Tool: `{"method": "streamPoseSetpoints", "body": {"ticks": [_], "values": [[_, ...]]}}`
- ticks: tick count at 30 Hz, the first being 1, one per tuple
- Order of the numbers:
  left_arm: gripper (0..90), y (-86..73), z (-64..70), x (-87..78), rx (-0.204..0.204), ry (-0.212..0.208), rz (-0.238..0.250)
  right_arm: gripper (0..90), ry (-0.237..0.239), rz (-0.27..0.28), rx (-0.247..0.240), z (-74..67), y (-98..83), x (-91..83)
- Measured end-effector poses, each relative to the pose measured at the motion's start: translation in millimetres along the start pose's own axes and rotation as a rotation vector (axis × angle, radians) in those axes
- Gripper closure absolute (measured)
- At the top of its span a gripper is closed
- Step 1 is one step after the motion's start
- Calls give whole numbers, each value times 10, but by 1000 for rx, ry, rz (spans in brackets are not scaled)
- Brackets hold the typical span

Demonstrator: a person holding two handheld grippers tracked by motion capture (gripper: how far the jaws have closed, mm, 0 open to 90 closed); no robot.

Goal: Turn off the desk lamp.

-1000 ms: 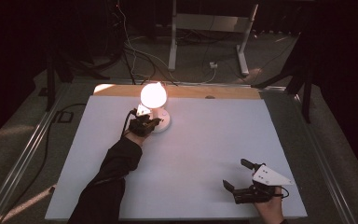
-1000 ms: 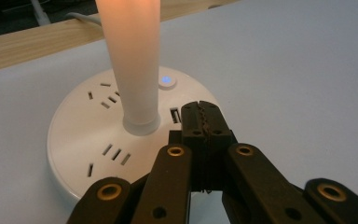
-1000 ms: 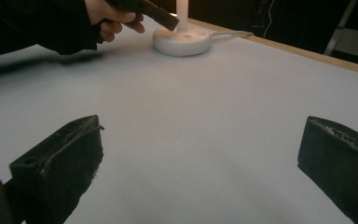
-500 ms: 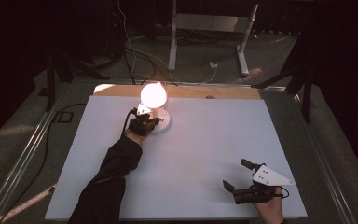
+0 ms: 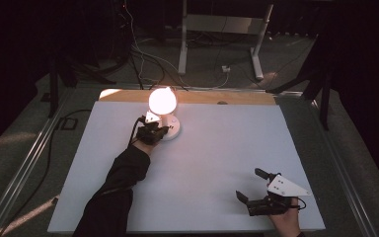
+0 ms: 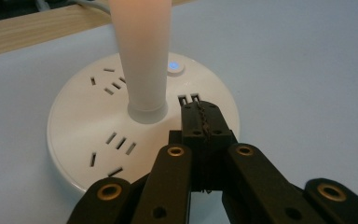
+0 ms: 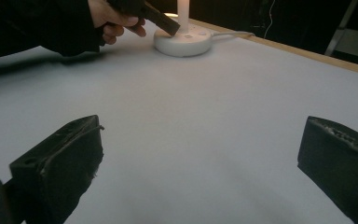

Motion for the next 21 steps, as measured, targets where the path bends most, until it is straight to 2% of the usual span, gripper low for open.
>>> {"method": "streamPoseSetpoints", "body": {"ticks": [10, 12, 17, 18, 21], "values": [[900, -11, 1, -3, 2, 3, 3, 0, 0, -1, -2, -1, -1, 0], [900, -13, 5, -7, 21, 6, -1, 0, 0, -2, 1, -1, -3, 2], [900, -7, 7, -5, 21, 14, -9, 0, -1, -3, -5, -5, -1, 1], [900, 22, 32, -12, 12, -6, 1, 0, -3, -3, -2, 0, -2, -1], [900, 70, 55, -28, 19, -13, 12, 0, -2, -3, 2, 2, -3, 0]]}}
Point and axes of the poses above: each handheld gripper's, and its own axes: x roughly forward along the jaws, y roughly out of its top, z roughly to its right, the point moved 10 cm from there along x, roughly forward along the jaws, and after that the axes turned 12 degrees about z, right-handed, at the moved point
